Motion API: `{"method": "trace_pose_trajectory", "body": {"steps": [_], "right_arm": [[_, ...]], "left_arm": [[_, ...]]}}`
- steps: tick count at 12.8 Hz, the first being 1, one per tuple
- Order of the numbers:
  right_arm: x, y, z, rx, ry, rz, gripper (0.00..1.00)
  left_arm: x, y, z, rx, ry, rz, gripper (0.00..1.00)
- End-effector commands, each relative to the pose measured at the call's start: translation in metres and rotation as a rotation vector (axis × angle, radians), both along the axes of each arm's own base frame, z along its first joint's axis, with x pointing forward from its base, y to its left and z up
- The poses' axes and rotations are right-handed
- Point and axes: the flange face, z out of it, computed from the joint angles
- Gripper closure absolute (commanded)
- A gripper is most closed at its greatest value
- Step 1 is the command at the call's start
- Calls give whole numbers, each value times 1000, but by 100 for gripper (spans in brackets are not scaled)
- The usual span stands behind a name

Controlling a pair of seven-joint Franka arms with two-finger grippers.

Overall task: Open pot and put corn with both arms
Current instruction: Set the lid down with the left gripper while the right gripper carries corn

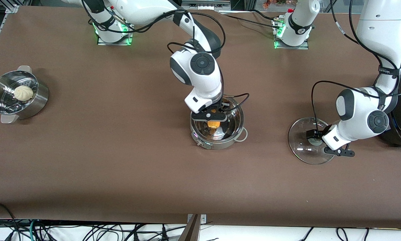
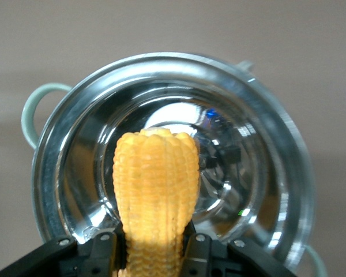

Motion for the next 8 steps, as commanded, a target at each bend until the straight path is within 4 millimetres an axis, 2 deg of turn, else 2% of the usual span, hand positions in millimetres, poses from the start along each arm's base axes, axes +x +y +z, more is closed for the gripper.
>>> {"method": "trace_pose_trajectory", "body": {"steps": [1,5,8], "right_arm": [[0,15,-17,-9,-59,7,100],[8,9,-18,-11,-78,10,100],[18,2,-16,-10,-111,30,100]], "left_arm": [[-3,-6,51,-1,-6,-12,0],[-17,-39,132,-7,-11,26,0],[-32,-50,198,12,4,58,0]]}}
